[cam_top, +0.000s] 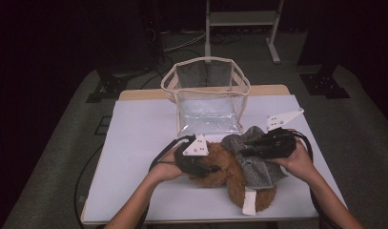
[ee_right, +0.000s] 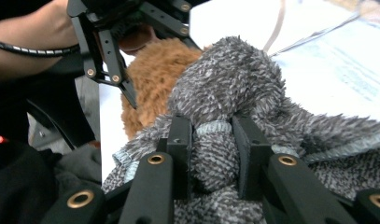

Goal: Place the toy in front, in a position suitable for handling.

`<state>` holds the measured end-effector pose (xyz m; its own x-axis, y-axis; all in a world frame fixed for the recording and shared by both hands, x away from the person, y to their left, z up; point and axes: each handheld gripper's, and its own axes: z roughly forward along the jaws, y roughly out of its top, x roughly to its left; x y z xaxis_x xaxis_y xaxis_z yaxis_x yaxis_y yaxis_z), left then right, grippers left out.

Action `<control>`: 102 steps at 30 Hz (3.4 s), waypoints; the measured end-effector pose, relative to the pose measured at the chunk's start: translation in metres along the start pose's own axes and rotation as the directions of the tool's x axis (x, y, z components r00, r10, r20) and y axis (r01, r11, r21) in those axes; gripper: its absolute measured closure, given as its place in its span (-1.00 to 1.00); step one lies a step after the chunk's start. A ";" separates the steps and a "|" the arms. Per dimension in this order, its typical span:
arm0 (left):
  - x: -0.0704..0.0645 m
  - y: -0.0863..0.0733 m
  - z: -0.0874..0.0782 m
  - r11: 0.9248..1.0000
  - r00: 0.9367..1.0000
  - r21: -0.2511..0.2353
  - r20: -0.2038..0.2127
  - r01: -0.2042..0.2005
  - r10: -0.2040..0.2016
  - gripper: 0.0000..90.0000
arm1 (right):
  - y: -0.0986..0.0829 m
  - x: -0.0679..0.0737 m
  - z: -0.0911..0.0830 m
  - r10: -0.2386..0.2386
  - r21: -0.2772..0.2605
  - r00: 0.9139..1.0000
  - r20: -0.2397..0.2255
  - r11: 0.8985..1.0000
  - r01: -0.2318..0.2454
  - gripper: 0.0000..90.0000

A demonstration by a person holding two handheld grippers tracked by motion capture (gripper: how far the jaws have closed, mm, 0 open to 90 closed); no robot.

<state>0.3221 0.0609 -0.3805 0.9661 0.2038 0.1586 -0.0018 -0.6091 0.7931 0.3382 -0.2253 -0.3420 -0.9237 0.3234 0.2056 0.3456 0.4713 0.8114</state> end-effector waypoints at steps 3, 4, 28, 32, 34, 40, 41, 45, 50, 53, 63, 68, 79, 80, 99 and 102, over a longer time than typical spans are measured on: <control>0.001 -0.010 -0.004 1.000 1.000 -0.011 0.003 0.016 -0.016 -0.18 | -0.001 0.002 0.006 -0.017 0.029 1.000 -0.001 0.999 0.017 0.56; 0.001 -0.013 -0.007 1.000 1.000 -0.020 0.006 0.023 -0.023 -0.18 | -0.002 0.002 0.006 -0.012 0.026 1.000 -0.007 1.000 0.012 0.57; 0.002 -0.038 -0.021 0.994 0.997 -0.081 0.026 0.071 -0.070 -0.04 | 0.022 0.014 0.028 -0.077 0.096 0.997 0.000 0.992 0.077 0.58; 0.001 -0.033 -0.016 0.994 0.997 -0.078 0.026 0.074 -0.072 -0.04 | 0.035 0.022 0.048 -0.124 0.109 0.992 -0.011 0.986 0.125 0.57; 0.001 -0.034 -0.015 0.994 0.997 -0.078 0.027 0.077 -0.075 -0.05 | 0.036 0.024 0.053 -0.137 0.113 0.991 -0.006 0.984 0.136 0.57; 0.002 -0.041 -0.023 0.995 0.997 -0.068 0.022 0.074 -0.072 -0.17 | 0.023 0.020 0.047 -0.122 0.140 0.992 0.015 0.983 0.119 0.58; 0.002 -0.042 -0.024 0.995 0.997 -0.064 0.019 0.075 -0.074 -0.16 | 0.019 0.018 0.043 -0.112 0.143 0.993 0.024 0.984 0.108 0.58; 0.002 -0.046 -0.022 0.995 0.997 -0.064 0.013 0.074 -0.073 0.09 | 0.011 0.011 0.031 -0.081 0.126 0.996 0.040 0.989 0.076 0.58; 0.001 -0.039 -0.014 0.994 0.997 -0.084 0.029 0.075 -0.073 0.18 | 0.010 0.013 0.028 -0.091 0.107 0.995 0.051 0.991 0.085 0.58; 0.001 -0.036 -0.010 0.993 0.997 -0.088 0.036 0.077 -0.074 0.19 | 0.015 0.023 0.030 -0.128 0.086 0.991 0.043 0.989 0.124 0.58; 0.001 -0.040 -0.008 0.988 0.993 -0.101 0.052 0.114 -0.109 0.18 | 0.028 0.044 0.063 -0.206 0.104 0.978 -0.034 0.973 0.208 0.58; -0.005 -0.039 -0.009 0.994 0.996 -0.077 0.058 0.077 -0.072 0.16 | 0.039 0.026 0.051 -0.172 0.111 0.985 0.016 0.979 0.169 0.57; -0.006 -0.037 -0.017 0.996 0.997 -0.054 0.017 0.077 -0.077 -0.26 | 0.033 0.005 0.047 -0.044 0.142 0.999 0.015 0.989 0.041 0.57; -0.006 -0.036 -0.017 0.994 0.996 -0.064 0.023 0.084 -0.082 -0.26 | 0.030 0.009 0.047 -0.037 0.136 0.999 0.005 0.990 0.036 0.57; -0.024 -0.033 -0.012 0.999 0.997 -0.041 0.076 -0.024 0.027 0.07 | 0.059 -0.007 0.086 0.021 0.231 0.998 -0.062 0.973 -0.006 0.57; -0.026 -0.034 -0.012 0.999 0.995 -0.037 0.087 -0.036 0.039 0.06 | 0.059 -0.010 0.094 0.042 0.254 0.996 -0.074 0.967 -0.022 0.57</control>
<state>0.2938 0.0858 -0.4043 0.9841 0.1120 0.1379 -0.0464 -0.5873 0.8080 0.3834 -0.1231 -0.3474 -0.9181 0.2815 0.2792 0.3964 0.6568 0.6415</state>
